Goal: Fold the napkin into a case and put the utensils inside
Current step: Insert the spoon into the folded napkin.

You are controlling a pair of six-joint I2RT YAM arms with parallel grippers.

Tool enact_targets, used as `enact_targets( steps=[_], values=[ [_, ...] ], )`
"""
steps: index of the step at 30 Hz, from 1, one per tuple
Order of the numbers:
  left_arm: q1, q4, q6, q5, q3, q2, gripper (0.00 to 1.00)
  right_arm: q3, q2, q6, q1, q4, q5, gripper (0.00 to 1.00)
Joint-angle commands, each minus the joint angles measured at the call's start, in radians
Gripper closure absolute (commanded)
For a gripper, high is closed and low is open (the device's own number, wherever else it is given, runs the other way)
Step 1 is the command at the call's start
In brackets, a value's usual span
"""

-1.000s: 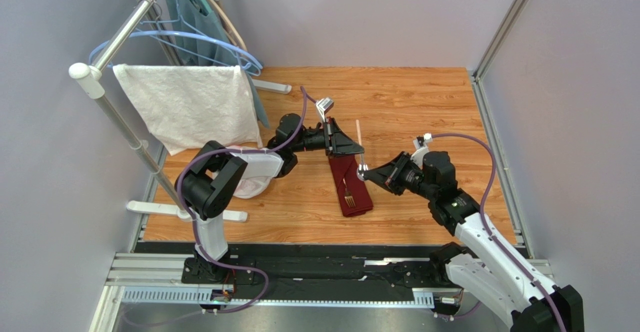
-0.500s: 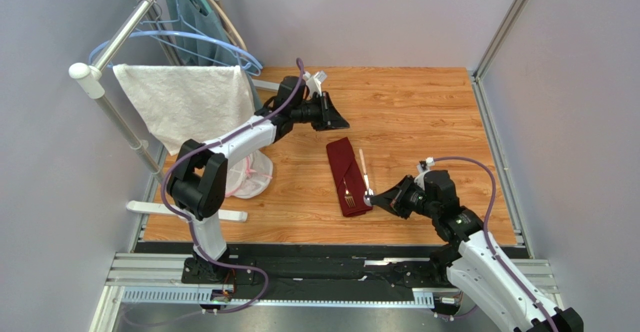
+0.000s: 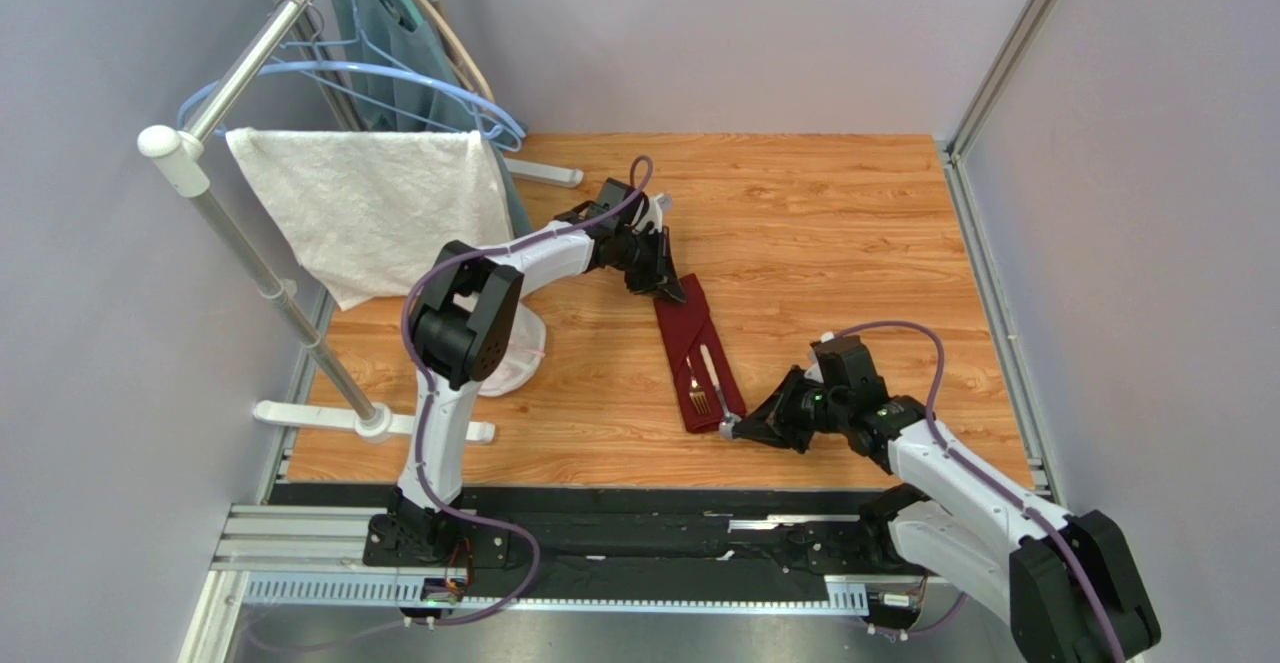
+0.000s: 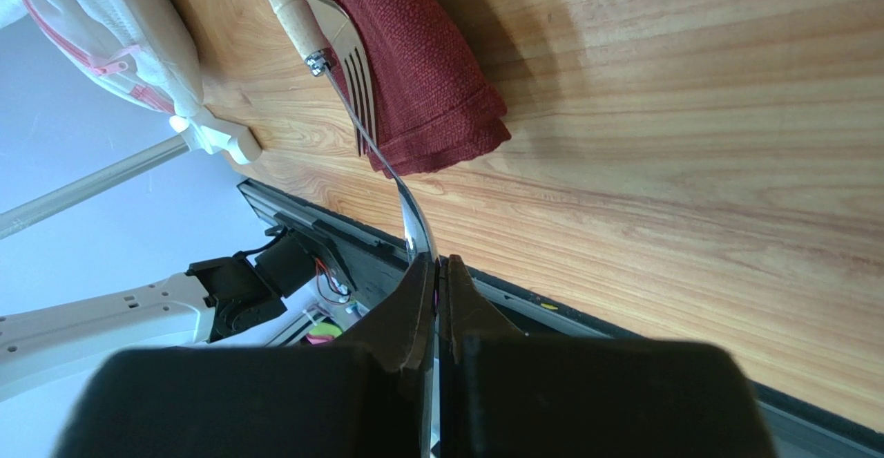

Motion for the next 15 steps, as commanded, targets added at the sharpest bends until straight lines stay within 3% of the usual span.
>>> enact_targets(
  steps=[1,15],
  values=[
    [-0.003,-0.019,0.066,-0.023,0.081,0.003,1.0,0.004,0.041,-0.021,0.0,0.105,-0.026,1.0],
    [-0.003,0.01,0.066,-0.009,0.078,0.037,1.0,0.059,0.19,-0.041,0.0,0.174,-0.015,1.0]
  ],
)
